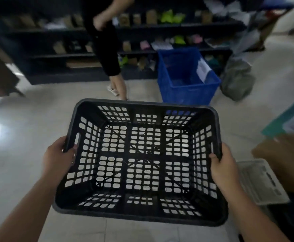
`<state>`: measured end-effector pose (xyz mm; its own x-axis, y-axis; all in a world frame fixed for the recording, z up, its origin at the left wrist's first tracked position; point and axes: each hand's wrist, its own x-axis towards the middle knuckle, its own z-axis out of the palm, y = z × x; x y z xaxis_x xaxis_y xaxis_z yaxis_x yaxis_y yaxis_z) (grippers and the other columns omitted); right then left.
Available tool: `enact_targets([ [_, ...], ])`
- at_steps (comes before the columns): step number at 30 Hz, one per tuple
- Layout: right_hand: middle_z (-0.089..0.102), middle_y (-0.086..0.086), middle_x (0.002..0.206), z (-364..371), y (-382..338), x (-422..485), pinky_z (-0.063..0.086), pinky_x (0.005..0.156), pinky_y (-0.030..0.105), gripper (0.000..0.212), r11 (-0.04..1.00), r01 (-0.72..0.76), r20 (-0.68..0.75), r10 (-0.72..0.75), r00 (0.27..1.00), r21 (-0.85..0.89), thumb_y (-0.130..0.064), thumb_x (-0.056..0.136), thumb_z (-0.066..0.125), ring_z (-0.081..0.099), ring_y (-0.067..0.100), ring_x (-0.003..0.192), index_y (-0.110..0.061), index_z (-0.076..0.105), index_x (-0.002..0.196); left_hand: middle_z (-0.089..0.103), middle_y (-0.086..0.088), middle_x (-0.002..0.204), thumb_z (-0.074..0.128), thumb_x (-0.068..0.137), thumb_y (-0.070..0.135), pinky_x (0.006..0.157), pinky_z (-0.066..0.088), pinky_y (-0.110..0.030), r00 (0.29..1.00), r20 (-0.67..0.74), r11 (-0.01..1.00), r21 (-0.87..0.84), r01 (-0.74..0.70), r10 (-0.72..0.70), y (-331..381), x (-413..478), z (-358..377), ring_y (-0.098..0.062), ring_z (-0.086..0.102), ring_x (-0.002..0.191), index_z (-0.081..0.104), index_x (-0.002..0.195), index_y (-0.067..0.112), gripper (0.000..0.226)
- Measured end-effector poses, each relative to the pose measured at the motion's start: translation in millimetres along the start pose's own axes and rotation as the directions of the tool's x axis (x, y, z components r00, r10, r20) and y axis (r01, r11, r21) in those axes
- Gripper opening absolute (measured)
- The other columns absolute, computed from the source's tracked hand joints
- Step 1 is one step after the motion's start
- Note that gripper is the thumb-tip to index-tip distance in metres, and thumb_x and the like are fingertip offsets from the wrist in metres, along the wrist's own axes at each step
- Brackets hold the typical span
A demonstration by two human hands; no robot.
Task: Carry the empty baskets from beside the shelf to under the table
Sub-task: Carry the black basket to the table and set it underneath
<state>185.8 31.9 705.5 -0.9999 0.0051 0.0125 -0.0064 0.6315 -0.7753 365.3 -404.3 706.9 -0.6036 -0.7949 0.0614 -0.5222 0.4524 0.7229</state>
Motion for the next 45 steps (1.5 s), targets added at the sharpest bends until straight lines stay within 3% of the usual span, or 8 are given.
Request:
enact_targets([
  [4, 0.058, -0.013, 0.092, 64.7, -108.3, -31.4, 0.034, 0.059, 0.016, 0.034, 0.978, 0.198, 0.13, -0.204, 0.97, 0.059, -0.009, 0.097, 0.051, 0.047, -0.004, 0.069, -0.019, 0.053, 0.13, 0.068, 0.019, 0.067, 0.069, 0.087, 0.021, 0.049, 0.044, -0.026, 0.968, -0.229, 0.994, -0.044, 0.096, -0.104, -61.4, -19.6, -134.0, -0.009, 0.063, 0.047, 0.063, 0.114, 0.039, 0.033],
  [9, 0.057, -0.009, 0.105, 161.3, -237.3, -109.5, 0.037, 0.078, 0.028, 0.035, 0.914, 0.373, 0.296, -0.404, 0.865, 0.158, -0.01, 0.097, 0.049, 0.052, 0.013, 0.093, -0.022, 0.052, 0.13, 0.066, 0.02, 0.06, 0.069, 0.087, 0.013, 0.038, 0.04, -0.012, 0.887, -0.427, 0.985, -0.087, 0.152, -0.175, -151.3, -60.5, -282.7, 0.003, 0.059, 0.046, 0.068, 0.106, 0.027, 0.024],
  [11, 0.056, -0.01, 0.101, 202.9, -279.6, -146.9, 0.037, 0.071, 0.027, 0.036, 0.882, 0.434, 0.329, -0.471, 0.819, 0.182, -0.01, 0.097, 0.05, 0.051, 0.013, 0.092, -0.022, 0.053, 0.13, 0.065, 0.021, 0.061, 0.069, 0.087, 0.011, 0.038, 0.039, -0.009, 0.835, -0.504, 0.975, -0.083, 0.207, -0.22, -187.5, -80.5, -336.8, 0.007, 0.059, 0.049, 0.068, 0.102, 0.031, 0.025],
  [15, 0.056, -0.01, 0.104, 286.2, -352.1, -218.8, 0.038, 0.075, 0.028, 0.035, 0.828, 0.498, 0.427, -0.56, 0.71, 0.259, -0.009, 0.096, 0.051, 0.049, 0.01, 0.092, -0.02, 0.054, 0.129, 0.064, 0.003, 0.056, 0.065, 0.084, 0.022, 0.047, 0.052, -0.038, 0.714, -0.605, 0.931, -0.15, 0.333, -0.352, -264.0, -124.3, -428.1, -0.014, 0.056, 0.04, 0.065, 0.089, 0.035, 0.014],
  [20, 0.054, -0.025, 0.089, 395.2, -426.6, -298.2, 0.033, 0.063, 0.014, 0.037, 0.764, 0.545, 0.55, -0.636, 0.541, 0.346, -0.011, 0.095, 0.05, 0.05, -0.005, 0.075, -0.025, 0.053, 0.129, 0.063, 0.009, 0.057, 0.068, 0.084, 0.02, 0.044, 0.041, -0.025, 0.537, -0.732, 0.88, -0.182, 0.439, -0.419, -339.4, -173.3, -499.4, -0.01, 0.057, 0.042, 0.066, 0.098, 0.032, 0.019],
  [35, 0.06, -0.005, 0.097, 678.3, -616.1, -543.6, 0.042, 0.076, 0.032, 0.034, 0.572, 0.597, 0.756, -0.649, -0.09, 0.562, -0.007, 0.095, 0.048, 0.056, 0.019, 0.089, -0.017, 0.054, 0.126, 0.065, 0.009, 0.07, 0.069, 0.086, 0.012, 0.051, 0.04, -0.024, -0.097, -0.798, 0.567, -0.502, 0.653, -0.595, -495.3, -248.6, -607.6, -0.006, 0.059, 0.058, 0.072, 0.109, 0.019, 0.024],
  [41, 0.06, -0.008, 0.094, 775.2, -637.7, -650.5, 0.041, 0.077, 0.034, 0.031, 0.527, 0.637, 0.776, -0.603, -0.185, 0.562, -0.007, 0.094, 0.048, 0.055, 0.018, 0.088, -0.02, 0.054, 0.122, 0.067, 0.006, 0.066, 0.067, 0.087, 0.013, 0.045, 0.041, -0.022, -0.198, -0.735, 0.483, -0.598, 0.64, -0.648, -606.9, -266.6, -635.9, -0.008, 0.061, 0.048, 0.069, 0.106, 0.031, 0.026],
  [45, 0.058, -0.012, 0.089, 844.0, -635.5, -724.7, 0.042, 0.074, 0.035, 0.031, 0.544, 0.659, 0.813, -0.552, -0.185, 0.52, -0.009, 0.094, 0.047, 0.057, 0.021, 0.087, -0.022, 0.052, 0.122, 0.072, -0.01, 0.079, 0.067, 0.089, 0.012, 0.061, 0.057, -0.043, -0.21, -0.656, 0.425, -0.666, 0.613, -0.724, -706.2, -267.9, -665.1, -0.03, 0.067, 0.065, 0.068, 0.101, 0.023, 0.017],
])
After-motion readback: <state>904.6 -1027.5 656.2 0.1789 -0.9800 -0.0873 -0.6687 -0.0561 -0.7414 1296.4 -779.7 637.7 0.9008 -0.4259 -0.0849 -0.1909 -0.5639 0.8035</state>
